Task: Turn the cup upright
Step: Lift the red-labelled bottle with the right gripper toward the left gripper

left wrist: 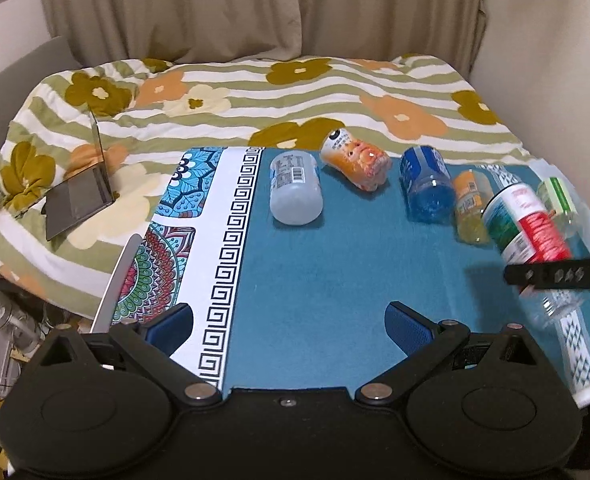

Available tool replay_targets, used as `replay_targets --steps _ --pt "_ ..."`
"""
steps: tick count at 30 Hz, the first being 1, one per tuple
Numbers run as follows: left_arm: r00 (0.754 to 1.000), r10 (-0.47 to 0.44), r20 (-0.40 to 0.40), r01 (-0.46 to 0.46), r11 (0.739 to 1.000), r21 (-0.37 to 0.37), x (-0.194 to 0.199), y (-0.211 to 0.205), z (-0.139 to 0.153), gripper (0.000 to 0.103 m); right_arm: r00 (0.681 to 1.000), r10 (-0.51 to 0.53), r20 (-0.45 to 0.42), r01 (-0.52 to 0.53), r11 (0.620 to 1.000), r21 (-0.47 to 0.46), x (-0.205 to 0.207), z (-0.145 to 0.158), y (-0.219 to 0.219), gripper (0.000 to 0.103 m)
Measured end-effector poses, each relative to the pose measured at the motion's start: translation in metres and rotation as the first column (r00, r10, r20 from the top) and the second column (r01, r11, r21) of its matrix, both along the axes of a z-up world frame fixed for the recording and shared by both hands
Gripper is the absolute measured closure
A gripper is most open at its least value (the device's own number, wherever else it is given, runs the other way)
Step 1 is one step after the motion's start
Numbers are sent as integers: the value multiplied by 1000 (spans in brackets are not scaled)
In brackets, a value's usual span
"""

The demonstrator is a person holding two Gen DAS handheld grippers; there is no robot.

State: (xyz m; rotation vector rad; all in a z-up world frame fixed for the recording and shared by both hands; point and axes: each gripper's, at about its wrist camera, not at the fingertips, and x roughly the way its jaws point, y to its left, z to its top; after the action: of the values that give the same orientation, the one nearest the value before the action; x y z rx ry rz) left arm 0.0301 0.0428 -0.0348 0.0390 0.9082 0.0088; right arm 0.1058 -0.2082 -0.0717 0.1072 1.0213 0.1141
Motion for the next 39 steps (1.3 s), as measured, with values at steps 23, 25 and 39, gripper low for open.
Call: replay_targets --steps 23,25,39 --pt "997 -63 -55 64 998 16 6 32 -21 0 998 -55 13 55 998 -32 -9 -65 58 10" --pt "996 -65 -57 66 998 17 7 31 -21 0 998 -57 14 58 998 -39 -10 -64 59 4" --pt "998 -67 1 67 997 -39 26 3 22 0 995 -60 75 54 995 85 -41 -1 13 0"
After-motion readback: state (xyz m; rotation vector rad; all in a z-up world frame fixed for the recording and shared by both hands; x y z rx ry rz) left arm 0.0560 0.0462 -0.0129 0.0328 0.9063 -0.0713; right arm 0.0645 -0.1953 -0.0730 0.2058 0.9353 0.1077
